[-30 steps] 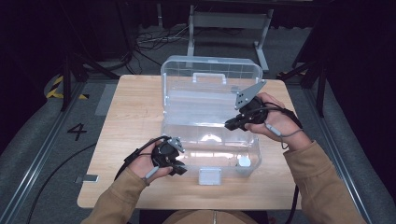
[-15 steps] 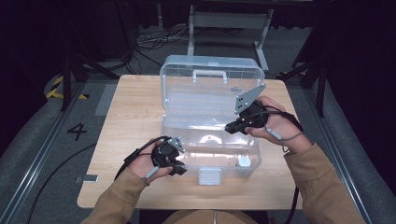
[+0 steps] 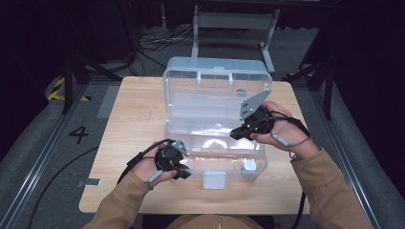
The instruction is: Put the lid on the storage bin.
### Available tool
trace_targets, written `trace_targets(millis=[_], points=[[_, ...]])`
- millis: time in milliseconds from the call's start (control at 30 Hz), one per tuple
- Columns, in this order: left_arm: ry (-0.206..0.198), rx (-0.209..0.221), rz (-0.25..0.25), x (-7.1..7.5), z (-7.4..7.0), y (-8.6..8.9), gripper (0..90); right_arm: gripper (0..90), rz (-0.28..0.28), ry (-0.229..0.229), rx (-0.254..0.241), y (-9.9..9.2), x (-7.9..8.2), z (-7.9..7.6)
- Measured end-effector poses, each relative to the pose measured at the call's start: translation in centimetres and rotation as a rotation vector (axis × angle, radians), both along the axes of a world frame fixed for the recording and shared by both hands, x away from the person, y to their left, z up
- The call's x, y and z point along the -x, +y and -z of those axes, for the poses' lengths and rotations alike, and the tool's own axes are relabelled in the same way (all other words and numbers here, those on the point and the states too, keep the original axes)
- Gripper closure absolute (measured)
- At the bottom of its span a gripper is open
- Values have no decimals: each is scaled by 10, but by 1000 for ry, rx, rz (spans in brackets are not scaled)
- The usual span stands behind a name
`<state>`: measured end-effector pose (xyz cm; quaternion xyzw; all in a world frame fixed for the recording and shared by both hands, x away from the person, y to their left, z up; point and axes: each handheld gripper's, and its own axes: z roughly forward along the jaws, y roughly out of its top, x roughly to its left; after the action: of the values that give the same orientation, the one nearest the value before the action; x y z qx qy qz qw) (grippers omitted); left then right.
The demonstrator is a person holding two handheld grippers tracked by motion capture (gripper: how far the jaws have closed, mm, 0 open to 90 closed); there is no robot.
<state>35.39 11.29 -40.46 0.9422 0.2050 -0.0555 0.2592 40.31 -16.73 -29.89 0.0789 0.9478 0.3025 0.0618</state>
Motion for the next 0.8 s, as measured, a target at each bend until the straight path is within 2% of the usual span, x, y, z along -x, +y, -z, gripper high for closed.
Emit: trace_targets(millis=[800], points=[[-7,-7,7,0,0,0,753,868,-37,1,13,1,9,6]])
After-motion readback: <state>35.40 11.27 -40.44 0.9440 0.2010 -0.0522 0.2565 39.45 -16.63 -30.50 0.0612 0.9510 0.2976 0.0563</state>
